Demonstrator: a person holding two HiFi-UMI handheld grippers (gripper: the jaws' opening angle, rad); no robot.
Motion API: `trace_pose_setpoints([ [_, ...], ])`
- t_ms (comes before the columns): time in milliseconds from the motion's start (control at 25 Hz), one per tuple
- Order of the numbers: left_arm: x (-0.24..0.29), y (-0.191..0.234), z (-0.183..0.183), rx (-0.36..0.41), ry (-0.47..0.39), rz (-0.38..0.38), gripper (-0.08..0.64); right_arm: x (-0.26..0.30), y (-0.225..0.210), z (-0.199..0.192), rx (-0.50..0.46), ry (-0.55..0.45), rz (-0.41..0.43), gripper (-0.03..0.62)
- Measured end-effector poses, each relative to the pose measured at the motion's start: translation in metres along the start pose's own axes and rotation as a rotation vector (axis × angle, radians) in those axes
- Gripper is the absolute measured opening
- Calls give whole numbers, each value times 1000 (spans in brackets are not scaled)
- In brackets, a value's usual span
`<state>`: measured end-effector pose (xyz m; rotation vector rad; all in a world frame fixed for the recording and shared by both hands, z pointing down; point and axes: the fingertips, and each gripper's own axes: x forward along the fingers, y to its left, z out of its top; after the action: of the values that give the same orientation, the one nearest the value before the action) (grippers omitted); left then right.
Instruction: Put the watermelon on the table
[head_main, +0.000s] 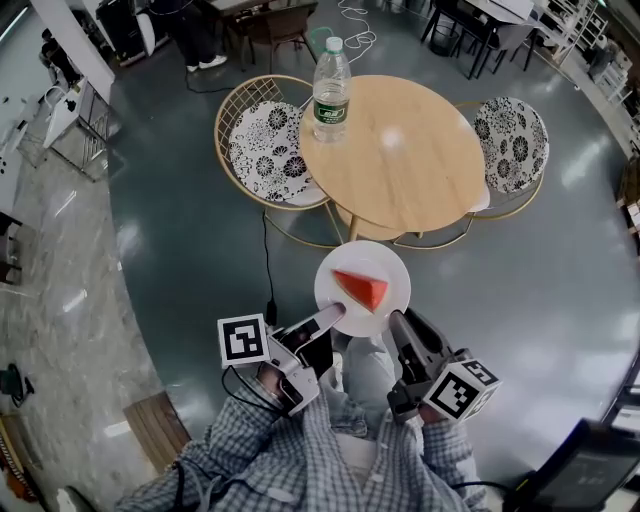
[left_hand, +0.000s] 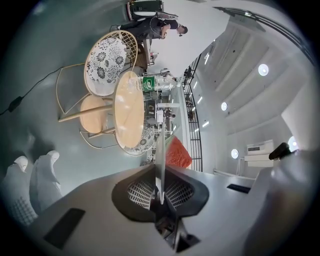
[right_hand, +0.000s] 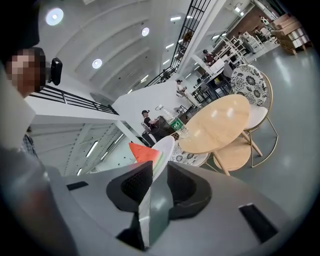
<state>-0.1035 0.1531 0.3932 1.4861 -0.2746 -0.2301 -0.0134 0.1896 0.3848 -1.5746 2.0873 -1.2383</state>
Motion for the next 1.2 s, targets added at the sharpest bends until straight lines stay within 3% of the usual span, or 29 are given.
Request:
trace_pose_setpoints([
  [840,96,6,68,-16,-147,50,34,75,-68,87,-16,164,86,98],
  [1200,128,14,82,19,-205,78,34,91,-99,109,-31,229,112,98],
])
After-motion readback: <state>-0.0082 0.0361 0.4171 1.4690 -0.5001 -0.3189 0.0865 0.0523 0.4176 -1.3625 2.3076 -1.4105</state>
